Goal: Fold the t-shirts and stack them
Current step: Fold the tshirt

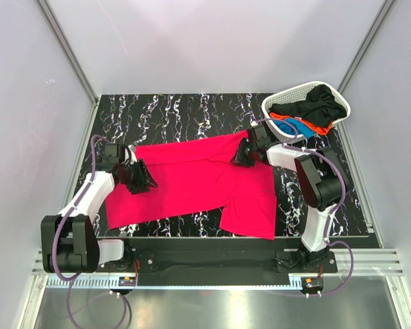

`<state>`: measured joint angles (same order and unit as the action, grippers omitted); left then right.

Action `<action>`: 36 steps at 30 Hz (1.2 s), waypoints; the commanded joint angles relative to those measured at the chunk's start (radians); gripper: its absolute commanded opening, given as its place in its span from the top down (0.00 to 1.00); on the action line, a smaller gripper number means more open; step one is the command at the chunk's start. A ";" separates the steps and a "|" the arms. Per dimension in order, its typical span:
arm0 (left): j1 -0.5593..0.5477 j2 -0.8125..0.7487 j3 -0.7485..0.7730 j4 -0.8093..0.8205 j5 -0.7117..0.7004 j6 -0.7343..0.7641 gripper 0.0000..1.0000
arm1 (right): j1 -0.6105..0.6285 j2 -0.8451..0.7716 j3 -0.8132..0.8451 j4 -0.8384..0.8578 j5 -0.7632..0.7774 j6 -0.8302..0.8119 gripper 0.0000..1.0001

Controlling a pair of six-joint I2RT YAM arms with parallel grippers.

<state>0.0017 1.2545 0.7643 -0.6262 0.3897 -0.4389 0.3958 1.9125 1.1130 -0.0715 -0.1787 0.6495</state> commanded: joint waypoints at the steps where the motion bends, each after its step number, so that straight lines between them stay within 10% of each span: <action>1: 0.001 0.008 0.041 0.023 0.026 0.019 0.55 | -0.006 0.011 0.042 0.027 -0.008 -0.008 0.75; 10: 0.003 0.005 0.036 0.029 0.012 0.020 0.55 | -0.006 -0.050 0.041 0.022 -0.059 0.032 1.00; 36: 0.003 -0.073 -0.045 0.056 0.002 -0.003 0.55 | -0.025 -0.167 -0.045 -0.129 -0.292 0.344 1.00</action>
<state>0.0017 1.2221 0.7231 -0.6014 0.3885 -0.4374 0.3779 1.7908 1.0763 -0.1814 -0.4210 0.9497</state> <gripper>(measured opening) 0.449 0.018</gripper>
